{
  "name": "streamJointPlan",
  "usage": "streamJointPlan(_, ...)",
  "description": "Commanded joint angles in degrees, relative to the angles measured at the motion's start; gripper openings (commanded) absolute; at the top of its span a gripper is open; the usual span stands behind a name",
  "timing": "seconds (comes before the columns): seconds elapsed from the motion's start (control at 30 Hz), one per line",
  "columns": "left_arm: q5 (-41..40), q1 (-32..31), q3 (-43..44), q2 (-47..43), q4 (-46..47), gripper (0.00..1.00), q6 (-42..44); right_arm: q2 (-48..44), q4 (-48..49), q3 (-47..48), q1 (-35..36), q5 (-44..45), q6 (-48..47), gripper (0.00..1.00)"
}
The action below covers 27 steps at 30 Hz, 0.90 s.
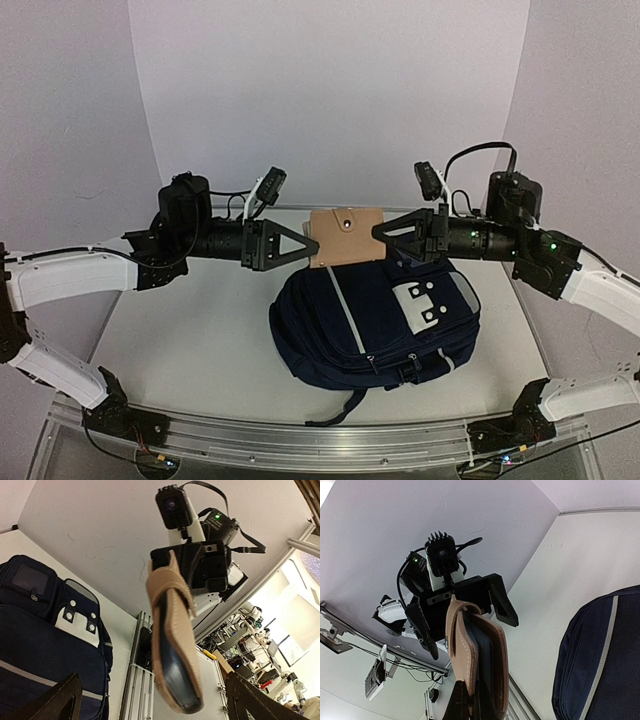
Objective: Pack the student bag
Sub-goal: Pick up the personal item from the center of the board.
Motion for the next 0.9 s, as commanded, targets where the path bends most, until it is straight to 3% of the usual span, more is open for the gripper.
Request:
streamJointPlan(0.0,5.8,-0.2,3.4,1.0,10.6,0.98,-4.1,0.2,4.9,-0.3,0.4,-1.2,-1.1,0.0)
streamJointPlan(0.2,9.1,-0.3,5.5,5.0,12.5,0.72,-7.2,0.9,4.9,-0.6,0.6,0.0,-1.9,0.0)
streamJointPlan(0.37,6.6,-0.3,5.4,5.6,11.6,0.17,-7.7,1.1,4.1,-1.5,0.6,4.3,-2.5,0.01)
streamJointPlan(0.4,4.8,-0.2,5.3,5.0,9.9,0.09,-7.4,1.0,3.0,-1.7,0.5,6.2,-2.8,0.08)
streamJointPlan(0.43,2.6,-0.1,5.3,4.5,7.5,0.02,-6.7,0.9,1.2,-1.6,0.5,8.5,-3.5,0.36)
streamJointPlan(0.47,0.4,0.2,5.7,4.2,4.3,0.01,-6.4,0.9,-2.0,-1.5,0.5,11.4,-4.3,0.56)
streamJointPlan(0.5,-1.1,1.1,6.2,4.1,0.6,0.0,-6.2,1.1,-5.1,-1.2,0.4,14.6,-5.0,0.68)
streamJointPlan(0.6,-2.3,5.4,4.9,3.6,-3.1,0.0,-9.7,1.6,-15.1,-1.7,-1.7,25.4,-5.6,0.94)
streamJointPlan(0.73,-1.3,12.1,0.3,3.0,-1.6,0.0,-14.8,1.5,-21.0,-7.6,-10.7,26.3,-4.3,0.98)
streamJointPlan(0.87,-1.1,14.4,-0.1,2.6,-3.2,0.0,-14.4,1.0,-22.6,-12.4,-13.7,28.3,-4.0,0.98)
